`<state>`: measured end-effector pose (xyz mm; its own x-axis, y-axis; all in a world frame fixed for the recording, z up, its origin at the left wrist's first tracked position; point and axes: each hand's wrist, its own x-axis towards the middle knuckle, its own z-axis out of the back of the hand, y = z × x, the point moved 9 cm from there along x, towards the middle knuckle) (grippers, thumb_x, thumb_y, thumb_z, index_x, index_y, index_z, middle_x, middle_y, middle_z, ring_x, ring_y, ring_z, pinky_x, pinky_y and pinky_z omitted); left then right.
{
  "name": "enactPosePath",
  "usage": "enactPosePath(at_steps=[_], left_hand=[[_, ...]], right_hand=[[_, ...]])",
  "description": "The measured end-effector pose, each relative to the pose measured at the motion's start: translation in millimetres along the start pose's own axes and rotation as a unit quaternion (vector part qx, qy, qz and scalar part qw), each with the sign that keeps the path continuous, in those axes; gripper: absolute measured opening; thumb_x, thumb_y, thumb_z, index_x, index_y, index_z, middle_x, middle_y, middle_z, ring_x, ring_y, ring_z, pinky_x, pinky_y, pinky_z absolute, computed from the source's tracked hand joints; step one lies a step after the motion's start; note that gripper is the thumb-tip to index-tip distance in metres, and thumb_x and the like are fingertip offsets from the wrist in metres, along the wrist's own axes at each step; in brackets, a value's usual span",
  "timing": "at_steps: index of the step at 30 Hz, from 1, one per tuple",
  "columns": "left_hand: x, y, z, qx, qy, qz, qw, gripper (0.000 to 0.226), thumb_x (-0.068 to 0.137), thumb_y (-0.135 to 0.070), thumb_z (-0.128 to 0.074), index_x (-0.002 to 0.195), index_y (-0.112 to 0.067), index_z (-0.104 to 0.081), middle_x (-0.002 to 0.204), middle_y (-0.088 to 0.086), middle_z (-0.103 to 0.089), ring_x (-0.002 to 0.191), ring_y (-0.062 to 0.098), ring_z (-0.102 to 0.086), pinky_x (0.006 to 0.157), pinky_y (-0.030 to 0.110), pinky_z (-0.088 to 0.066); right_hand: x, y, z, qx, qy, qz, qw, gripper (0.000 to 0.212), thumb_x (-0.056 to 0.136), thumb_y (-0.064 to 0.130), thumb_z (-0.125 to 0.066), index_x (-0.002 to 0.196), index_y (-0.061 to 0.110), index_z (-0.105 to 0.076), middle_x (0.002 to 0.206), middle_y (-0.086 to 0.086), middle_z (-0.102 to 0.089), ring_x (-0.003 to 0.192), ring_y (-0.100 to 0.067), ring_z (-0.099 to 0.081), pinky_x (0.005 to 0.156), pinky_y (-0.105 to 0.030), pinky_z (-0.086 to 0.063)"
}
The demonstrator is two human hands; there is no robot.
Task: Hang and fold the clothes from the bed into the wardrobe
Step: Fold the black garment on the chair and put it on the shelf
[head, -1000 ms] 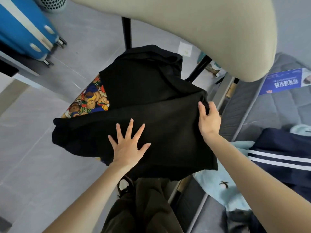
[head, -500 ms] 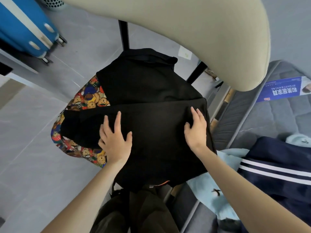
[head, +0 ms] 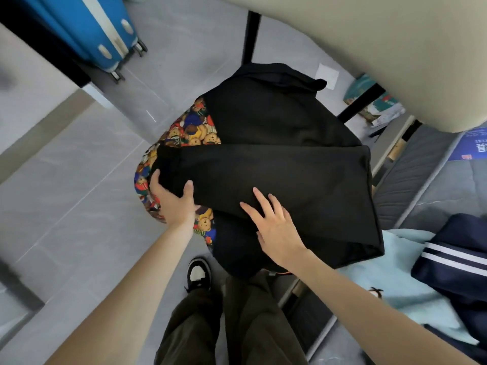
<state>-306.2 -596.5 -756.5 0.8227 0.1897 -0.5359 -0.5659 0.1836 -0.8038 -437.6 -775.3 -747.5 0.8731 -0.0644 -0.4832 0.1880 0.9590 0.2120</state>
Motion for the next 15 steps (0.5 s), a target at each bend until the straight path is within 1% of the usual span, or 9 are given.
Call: enactPosePath(at_steps=[1, 3, 6, 8, 10, 12, 13, 14, 15], left_hand=[[-4, -2, 1, -0.008, 0.013, 0.001, 1.000, 0.070, 0.092, -0.005, -0.060, 0.146, -0.031, -0.025, 0.155, 0.003, -0.020, 0.132, 0.029, -0.035, 0.080, 0.057, -0.056], [-15, 0, 4, -0.012, 0.043, -0.005, 0.999, 0.066, 0.092, -0.004, -0.058, 0.145, -0.031, -0.029, 0.154, 0.000, -0.022, 0.133, 0.027, -0.036, 0.080, 0.059, -0.055], [-34, 17, 11, -0.027, 0.101, 0.003, 0.994, 0.060, 0.094, -0.006, -0.058, 0.144, -0.031, -0.034, 0.152, -0.002, -0.030, 0.128, 0.027, -0.046, 0.079, 0.056, -0.057], [-40, 34, 18, -0.006, 0.136, 0.028, 0.990, 0.058, 0.094, -0.011, -0.058, 0.144, -0.031, -0.034, 0.146, 0.003, -0.038, 0.116, 0.030, -0.057, 0.077, 0.050, -0.059], [-38, 48, 30, 0.065, 0.147, 0.038, 0.986, 0.055, 0.096, -0.017, -0.056, 0.144, -0.030, -0.034, 0.128, 0.018, -0.054, 0.098, 0.032, -0.064, 0.078, 0.048, -0.058], [-28, 50, 47, 0.128, 0.121, 0.011, 0.984, 0.045, 0.096, -0.022, -0.055, 0.140, -0.026, -0.042, 0.108, 0.025, -0.059, 0.092, 0.033, -0.063, 0.082, 0.048, -0.056], [-22, 49, 56, 0.135, 0.096, 0.002, 0.986, 0.038, 0.097, -0.025, -0.054, 0.134, -0.025, -0.049, 0.105, 0.023, -0.060, 0.092, 0.030, -0.062, 0.082, 0.046, -0.055], [-15, 49, 64, 0.122, 0.070, 0.002, 0.990, 0.031, 0.097, -0.028, -0.053, 0.128, -0.025, -0.055, 0.108, 0.019, -0.061, 0.092, 0.024, -0.062, 0.081, 0.043, -0.056], [-7, 50, 73, 0.106, 0.048, 0.009, 0.993, 0.028, 0.097, -0.030, -0.053, 0.124, -0.024, -0.058, 0.114, 0.015, -0.060, 0.091, 0.017, -0.061, 0.078, 0.034, -0.056]], right_hand=[[0, 3, 1, -0.005, -0.004, 0.000, 1.000, 0.086, 0.091, 0.013, -0.061, 0.154, 0.032, -0.005, 0.161, -0.005, 0.009, 0.146, -0.032, -0.011, 0.115, -0.044, -0.028], [0, 7, 2, 0.001, -0.003, -0.009, 1.000, 0.082, 0.089, 0.009, -0.062, 0.152, 0.030, -0.013, 0.159, -0.006, -0.011, 0.138, -0.026, -0.028, 0.108, -0.038, -0.037], [2, 11, 4, 0.010, -0.003, -0.017, 1.000, 0.063, 0.088, 0.002, -0.058, 0.140, 0.024, -0.030, 0.133, -0.002, -0.046, 0.116, -0.019, -0.049, 0.095, -0.032, -0.044], [1, 10, 1, 0.018, 0.018, -0.029, 0.999, 0.047, 0.091, 0.003, -0.052, 0.131, 0.023, -0.036, 0.117, 0.000, -0.059, 0.105, -0.019, -0.055, 0.090, -0.031, -0.043], [-1, 10, 2, 0.037, 0.019, -0.044, 0.998, 0.036, 0.093, 0.005, -0.049, 0.124, 0.023, -0.042, 0.112, 0.002, -0.061, 0.101, -0.018, -0.055, 0.087, -0.030, -0.043], [-2, 17, 8, 0.061, -0.010, -0.045, 0.997, 0.035, 0.092, 0.006, -0.049, 0.123, 0.022, -0.048, 0.114, 0.004, -0.059, 0.104, -0.016, -0.052, 0.087, -0.030, -0.044], [-1, 23, 13, 0.069, -0.027, -0.039, 0.997, 0.037, 0.090, 0.005, -0.050, 0.123, 0.021, -0.051, 0.116, 0.004, -0.057, 0.106, -0.016, -0.050, 0.089, -0.030, -0.043], [3, 32, 19, 0.074, -0.043, -0.031, 0.996, 0.038, 0.090, 0.005, -0.051, 0.124, 0.020, -0.052, 0.119, 0.004, -0.055, 0.107, -0.016, -0.049, 0.090, -0.030, -0.043], [8, 42, 25, 0.081, -0.059, -0.022, 0.995, 0.039, 0.089, 0.005, -0.052, 0.125, 0.020, -0.053, 0.122, 0.002, -0.053, 0.109, -0.016, -0.048, 0.091, -0.031, -0.043]])
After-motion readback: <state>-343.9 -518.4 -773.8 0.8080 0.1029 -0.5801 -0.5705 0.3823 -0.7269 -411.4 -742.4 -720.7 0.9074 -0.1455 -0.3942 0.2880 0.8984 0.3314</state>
